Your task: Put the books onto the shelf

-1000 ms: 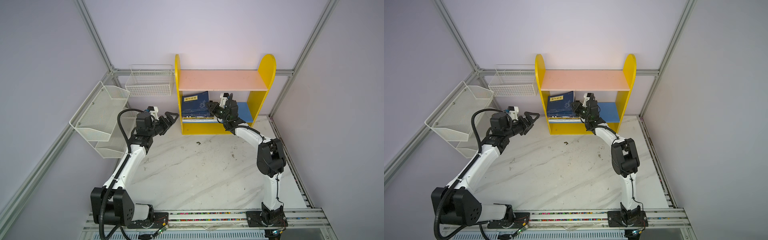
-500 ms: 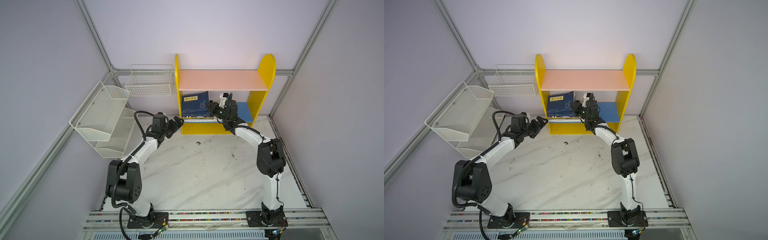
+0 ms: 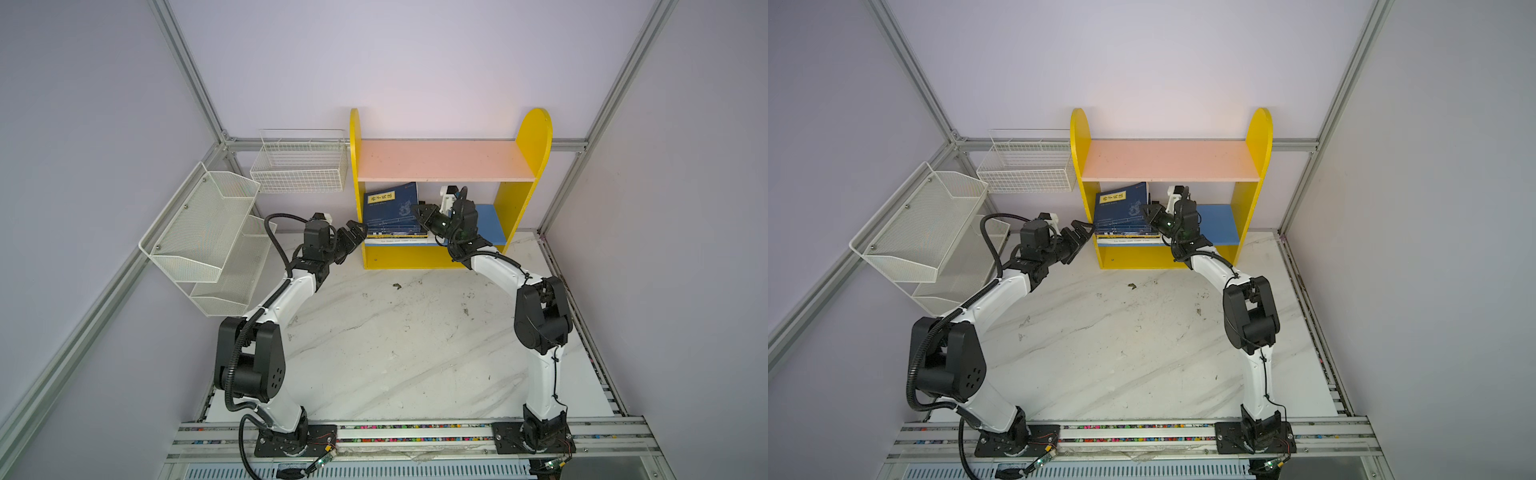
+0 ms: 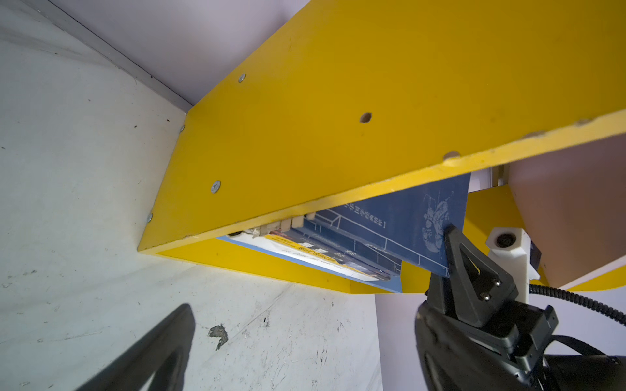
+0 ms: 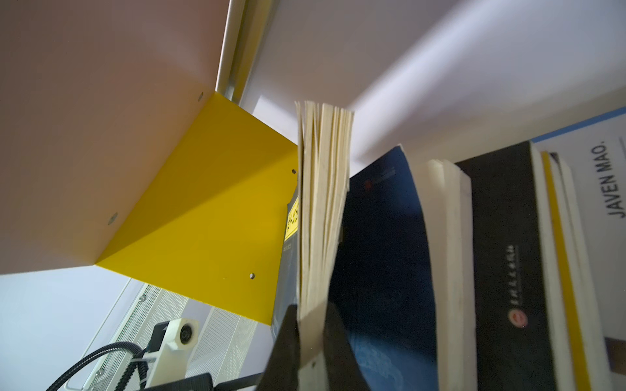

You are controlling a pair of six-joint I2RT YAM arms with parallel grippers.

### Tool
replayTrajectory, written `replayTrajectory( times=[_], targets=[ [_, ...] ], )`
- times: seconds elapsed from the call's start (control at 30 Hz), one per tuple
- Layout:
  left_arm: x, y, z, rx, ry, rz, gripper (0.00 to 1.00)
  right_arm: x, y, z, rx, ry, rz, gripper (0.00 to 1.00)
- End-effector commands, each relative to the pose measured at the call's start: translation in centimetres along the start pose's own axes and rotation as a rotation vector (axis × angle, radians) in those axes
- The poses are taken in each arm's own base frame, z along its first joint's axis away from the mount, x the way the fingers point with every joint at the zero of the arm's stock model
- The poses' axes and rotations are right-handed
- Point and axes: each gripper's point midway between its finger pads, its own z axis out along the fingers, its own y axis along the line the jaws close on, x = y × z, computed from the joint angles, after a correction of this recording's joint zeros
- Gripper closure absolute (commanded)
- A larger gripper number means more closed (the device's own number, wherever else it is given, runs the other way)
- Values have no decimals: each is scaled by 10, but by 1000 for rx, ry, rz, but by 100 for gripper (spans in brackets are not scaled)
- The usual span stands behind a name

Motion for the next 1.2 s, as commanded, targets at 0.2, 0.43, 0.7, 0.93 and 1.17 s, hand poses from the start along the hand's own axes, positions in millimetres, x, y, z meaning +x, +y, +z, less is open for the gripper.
replayTrajectory(
  times=[0.2,0.43,0.7,0.93,1.17],
  targets=[
    [-34,-48,3,117,-74,15,0,30,6,-2,-67,110,51,100],
    [-42,-46,10,106,-106,14,0,35,-1,0,-43,114,52,100],
    [-45,-33,32,13,-138,36,0,45,-11,4,29,128,13,100],
    [-41,-28,49,-23,-155,30,0,50,-15,4,53,138,-5,100],
    [-31,-3,59,-118,-151,16,0,53,-20,7,73,147,-16,100]
  ],
)
